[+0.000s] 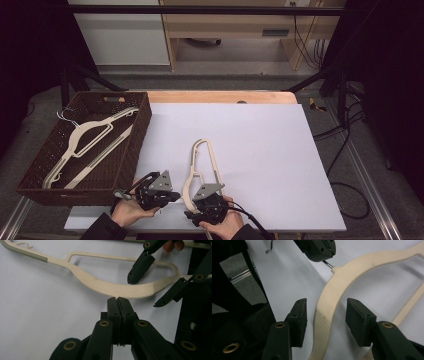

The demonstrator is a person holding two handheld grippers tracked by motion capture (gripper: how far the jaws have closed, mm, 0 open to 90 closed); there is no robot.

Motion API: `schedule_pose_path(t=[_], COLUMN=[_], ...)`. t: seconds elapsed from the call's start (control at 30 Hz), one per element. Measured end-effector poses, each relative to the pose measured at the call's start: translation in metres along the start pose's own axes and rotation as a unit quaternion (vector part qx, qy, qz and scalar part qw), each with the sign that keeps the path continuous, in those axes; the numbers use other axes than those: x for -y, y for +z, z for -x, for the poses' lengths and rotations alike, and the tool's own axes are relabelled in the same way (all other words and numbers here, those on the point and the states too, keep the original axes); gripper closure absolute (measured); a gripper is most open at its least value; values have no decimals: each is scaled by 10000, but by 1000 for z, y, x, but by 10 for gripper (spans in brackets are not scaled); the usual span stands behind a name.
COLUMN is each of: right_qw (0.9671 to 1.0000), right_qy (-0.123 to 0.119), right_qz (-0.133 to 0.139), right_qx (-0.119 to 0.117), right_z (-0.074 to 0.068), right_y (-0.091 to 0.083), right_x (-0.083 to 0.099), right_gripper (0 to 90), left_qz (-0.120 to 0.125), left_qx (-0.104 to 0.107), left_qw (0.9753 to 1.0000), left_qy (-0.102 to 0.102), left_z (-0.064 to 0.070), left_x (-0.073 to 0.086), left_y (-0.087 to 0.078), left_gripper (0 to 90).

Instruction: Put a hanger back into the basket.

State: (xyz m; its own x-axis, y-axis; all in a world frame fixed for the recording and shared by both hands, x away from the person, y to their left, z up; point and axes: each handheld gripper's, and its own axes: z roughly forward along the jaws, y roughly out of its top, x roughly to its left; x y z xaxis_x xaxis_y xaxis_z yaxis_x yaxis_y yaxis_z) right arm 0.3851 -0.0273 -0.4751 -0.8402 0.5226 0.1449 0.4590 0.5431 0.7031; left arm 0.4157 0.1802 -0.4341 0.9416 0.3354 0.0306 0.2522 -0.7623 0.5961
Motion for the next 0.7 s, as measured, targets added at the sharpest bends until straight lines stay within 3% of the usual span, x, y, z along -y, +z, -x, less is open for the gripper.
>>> schedule_pose_path(t=[0.27, 0.53, 0.6, 0.7], right_qw=[9999, 9998, 9998, 9997], right_qy=[-20, 183, 170, 208], right_qz=[-72, -77, -68, -81], right_qx=[-79, -98, -121, -58], right_z=[1, 1, 2, 4], right_y=[3, -1, -4, -7], right_x=[0, -1, -2, -2], right_gripper=[688, 708, 716, 725], left_qz=[36, 196, 378, 875], left_qx=[18, 21, -30, -91], left_qw=[10000, 9998, 9992, 9954], left_qy=[-50, -76, -101, -378], left_z=[0, 0, 0, 1], left_x=[0, 0, -1, -2], left_y=[0, -5, -9, -18], left_gripper=[886, 874, 814, 685])
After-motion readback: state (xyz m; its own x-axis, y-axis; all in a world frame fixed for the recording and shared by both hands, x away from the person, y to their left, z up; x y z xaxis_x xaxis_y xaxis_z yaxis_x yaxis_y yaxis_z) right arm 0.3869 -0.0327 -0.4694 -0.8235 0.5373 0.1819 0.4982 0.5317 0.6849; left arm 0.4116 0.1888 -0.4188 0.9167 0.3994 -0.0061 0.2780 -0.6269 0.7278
